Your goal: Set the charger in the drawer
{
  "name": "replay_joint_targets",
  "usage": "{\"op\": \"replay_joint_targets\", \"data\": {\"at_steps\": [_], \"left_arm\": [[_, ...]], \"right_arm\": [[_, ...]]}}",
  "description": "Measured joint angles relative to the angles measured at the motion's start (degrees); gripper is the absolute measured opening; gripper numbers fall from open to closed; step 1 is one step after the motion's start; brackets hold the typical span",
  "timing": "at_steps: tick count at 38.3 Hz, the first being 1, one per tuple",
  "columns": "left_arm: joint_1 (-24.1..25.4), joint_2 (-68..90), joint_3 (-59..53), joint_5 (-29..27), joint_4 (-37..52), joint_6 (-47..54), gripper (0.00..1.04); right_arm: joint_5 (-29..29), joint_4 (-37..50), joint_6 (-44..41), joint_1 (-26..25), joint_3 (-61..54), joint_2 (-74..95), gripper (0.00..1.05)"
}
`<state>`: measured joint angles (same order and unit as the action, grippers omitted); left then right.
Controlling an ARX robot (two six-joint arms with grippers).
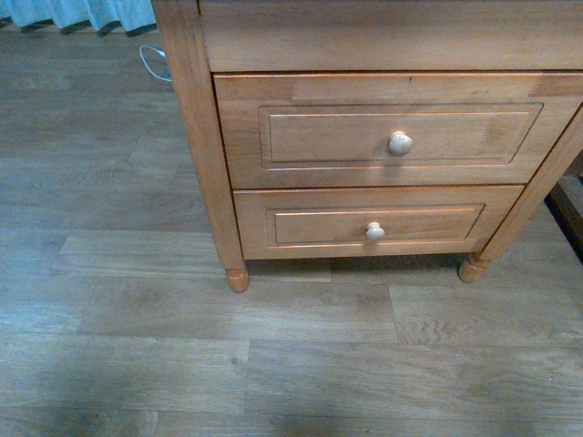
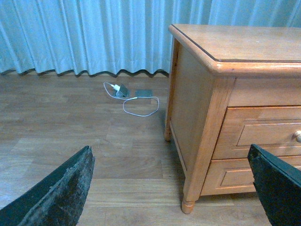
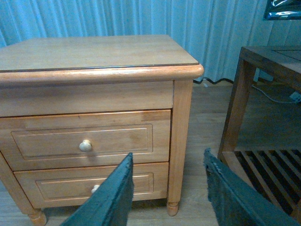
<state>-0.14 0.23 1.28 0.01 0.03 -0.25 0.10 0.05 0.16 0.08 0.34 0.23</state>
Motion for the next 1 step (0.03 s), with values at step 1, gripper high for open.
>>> {"op": "replay_joint_targets", "data": {"at_steps": [1], "left_arm": [[0.0, 0.0, 0.0, -0.02, 0.0, 0.0, 0.98]], "right_arm": [[-0.02, 0.0, 0.0, 0.0, 0.0, 0.0, 0.5]]}}
